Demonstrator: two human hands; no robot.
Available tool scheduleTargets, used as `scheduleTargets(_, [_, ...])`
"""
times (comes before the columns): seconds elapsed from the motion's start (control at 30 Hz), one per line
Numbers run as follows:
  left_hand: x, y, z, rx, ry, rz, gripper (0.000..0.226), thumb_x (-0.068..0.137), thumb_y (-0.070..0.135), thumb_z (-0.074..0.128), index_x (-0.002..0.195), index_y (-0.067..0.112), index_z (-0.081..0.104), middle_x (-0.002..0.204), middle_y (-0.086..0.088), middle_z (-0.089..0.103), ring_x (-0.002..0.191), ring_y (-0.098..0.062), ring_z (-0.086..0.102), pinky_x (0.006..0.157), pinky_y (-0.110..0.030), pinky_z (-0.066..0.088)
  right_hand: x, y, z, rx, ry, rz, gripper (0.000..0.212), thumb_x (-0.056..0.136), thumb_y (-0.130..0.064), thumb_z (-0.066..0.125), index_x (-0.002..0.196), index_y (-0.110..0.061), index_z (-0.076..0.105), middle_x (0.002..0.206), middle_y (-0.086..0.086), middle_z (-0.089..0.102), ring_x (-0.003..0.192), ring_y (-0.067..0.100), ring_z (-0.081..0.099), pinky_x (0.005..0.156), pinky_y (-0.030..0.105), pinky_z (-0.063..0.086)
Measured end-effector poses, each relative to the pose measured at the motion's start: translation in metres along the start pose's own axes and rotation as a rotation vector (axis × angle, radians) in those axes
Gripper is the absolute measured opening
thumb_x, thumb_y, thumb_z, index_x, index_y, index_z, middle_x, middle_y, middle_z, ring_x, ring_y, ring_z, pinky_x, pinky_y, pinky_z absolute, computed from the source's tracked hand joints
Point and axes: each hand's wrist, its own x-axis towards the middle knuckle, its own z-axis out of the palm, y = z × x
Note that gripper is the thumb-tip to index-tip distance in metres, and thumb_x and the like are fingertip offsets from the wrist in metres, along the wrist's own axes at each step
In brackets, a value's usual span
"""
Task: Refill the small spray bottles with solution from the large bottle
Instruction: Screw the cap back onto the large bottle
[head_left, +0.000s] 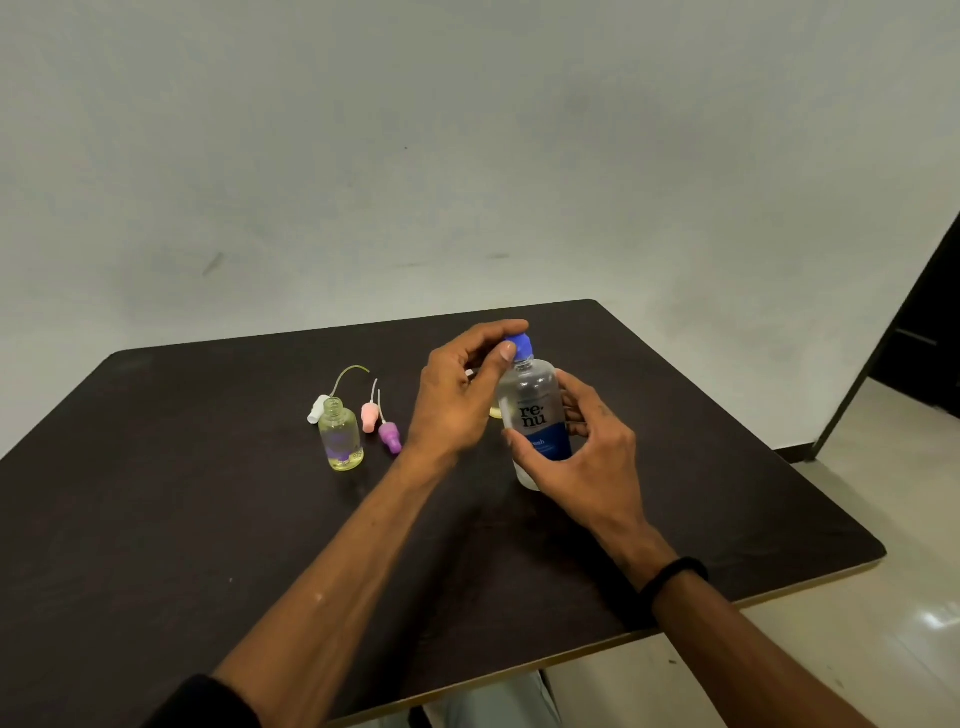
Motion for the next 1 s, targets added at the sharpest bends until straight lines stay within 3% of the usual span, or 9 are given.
scheduleTargets(0.2, [0.004,0.002,0.008,-0.010,0.073,-0.043,0.027,0.103,0.011,0.060,0.117,0.027,0.077,0.118,0.009,0.075,0.108,-0.007,0.071,0.093,-0.026,0.059,0.001,0.002,-0.001,-0.007,0.011,0.017,0.088,0.078,-0.047,0.090,0.152,-0.020,0.051,0.139,-0.003,0.067,0.120,0.012,0.067,0.094,0.035,0.063])
scheduleTargets(0.3, [0.003,0.006,0.013,0.010,0.136,-0.036,0.016,0.097,0.024,0.072,0.112,0.023,0.079,0.105,0.012,0.078,0.100,-0.005,0.072,0.086,-0.021,0.058,0.000,0.002,-0.001,-0.009,0.006,0.024,0.089,0.078,-0.048,0.090,0.152,-0.020,0.051,0.139,-0.003,0.066,0.122,0.011,0.067,0.095,0.034,0.062])
scheduleTargets(0.37, [0.002,0.006,0.016,0.028,0.183,-0.025,0.023,0.087,0.033,0.082,0.107,0.023,0.079,0.099,0.012,0.078,0.093,-0.004,0.072,0.080,-0.018,0.058,0.000,0.003,0.000,-0.012,-0.004,0.026,0.089,0.078,-0.048,0.090,0.153,-0.021,0.050,0.141,-0.003,0.065,0.124,0.011,0.065,0.097,0.034,0.061])
scheduleTargets(0.5, [0.004,0.001,0.022,-0.010,0.254,-0.042,0.025,0.080,0.032,0.088,0.103,0.024,0.079,0.094,0.012,0.078,0.086,-0.005,0.071,0.078,-0.019,0.058,0.002,0.003,0.000,-0.007,-0.018,0.027,0.091,0.078,-0.052,0.087,0.154,-0.020,0.049,0.142,-0.004,0.064,0.125,0.010,0.064,0.099,0.030,0.060])
scheduleTargets(0.67, [0.009,0.000,0.021,-0.142,0.125,-0.086,0.021,0.086,0.023,0.084,0.106,0.020,0.077,0.100,0.004,0.079,0.090,-0.006,0.073,0.081,-0.025,0.060,0.002,-0.001,-0.004,0.029,0.010,0.036,0.087,0.079,-0.053,0.084,0.152,-0.020,0.052,0.138,-0.004,0.067,0.118,0.008,0.067,0.094,0.023,0.060])
scheduleTargets(0.83, [0.010,-0.004,0.010,-0.282,-0.053,-0.109,0.020,0.096,0.014,0.072,0.115,0.015,0.069,0.113,-0.005,0.078,0.112,-0.017,0.073,0.093,-0.031,0.059,0.000,-0.003,-0.005,0.018,0.015,0.028,0.086,0.079,-0.049,0.087,0.151,-0.017,0.053,0.135,-0.002,0.069,0.114,0.010,0.070,0.092,0.025,0.061])
scheduleTargets(0.9, [0.010,-0.004,0.008,-0.278,-0.102,-0.112,0.020,0.099,0.014,0.068,0.119,0.012,0.066,0.115,-0.005,0.078,0.113,-0.018,0.073,0.093,-0.031,0.059,-0.001,-0.003,-0.005,0.012,0.014,0.030,0.086,0.079,-0.049,0.087,0.151,-0.018,0.053,0.135,-0.002,0.069,0.114,0.010,0.070,0.092,0.025,0.061])
scheduleTargets(1.0, [0.012,-0.003,0.007,-0.125,-0.130,-0.052,0.017,0.101,0.022,0.066,0.118,0.020,0.065,0.118,-0.001,0.076,0.114,-0.016,0.071,0.099,-0.044,0.058,-0.001,-0.007,-0.005,0.038,0.017,0.044,0.084,0.079,-0.047,0.088,0.150,-0.021,0.053,0.132,-0.006,0.070,0.113,0.007,0.070,0.092,0.023,0.061])
